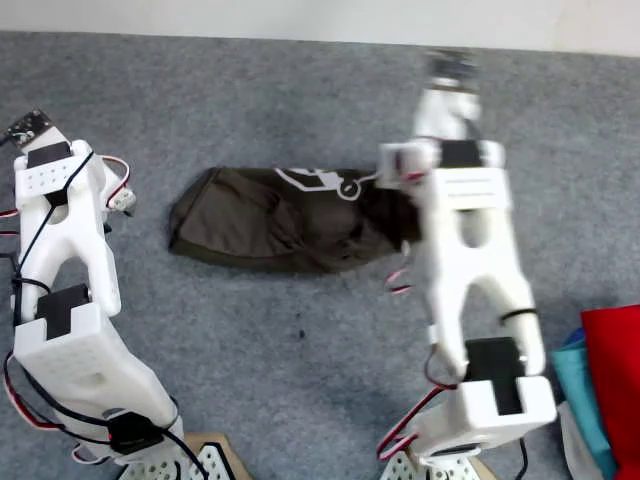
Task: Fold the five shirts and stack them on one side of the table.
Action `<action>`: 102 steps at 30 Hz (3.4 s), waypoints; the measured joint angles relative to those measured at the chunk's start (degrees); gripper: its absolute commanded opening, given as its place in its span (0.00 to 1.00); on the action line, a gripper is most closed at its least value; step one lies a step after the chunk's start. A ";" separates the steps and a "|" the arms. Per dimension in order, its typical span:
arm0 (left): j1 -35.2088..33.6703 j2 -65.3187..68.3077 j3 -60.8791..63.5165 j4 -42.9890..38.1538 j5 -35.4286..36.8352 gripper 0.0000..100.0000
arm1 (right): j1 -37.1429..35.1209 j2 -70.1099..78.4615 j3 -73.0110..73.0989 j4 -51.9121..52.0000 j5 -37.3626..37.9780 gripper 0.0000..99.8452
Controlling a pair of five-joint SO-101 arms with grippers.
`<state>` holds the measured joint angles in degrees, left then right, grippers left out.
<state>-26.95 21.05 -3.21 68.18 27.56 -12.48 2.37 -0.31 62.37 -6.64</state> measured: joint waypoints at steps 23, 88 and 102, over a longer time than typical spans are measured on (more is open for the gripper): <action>-0.53 0.00 0.18 -0.09 0.00 0.15 | -31.03 14.86 -0.09 -23.74 0.00 0.18; 33.49 -4.13 -0.09 15.65 -14.15 0.15 | -9.58 -35.43 49.93 -26.11 2.64 0.01; 33.14 -4.13 8.88 8.70 -14.33 0.00 | -9.58 -35.43 49.93 -26.11 3.60 0.01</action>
<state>6.20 16.92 5.67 76.88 13.23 -22.07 -33.05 49.63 36.26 -3.03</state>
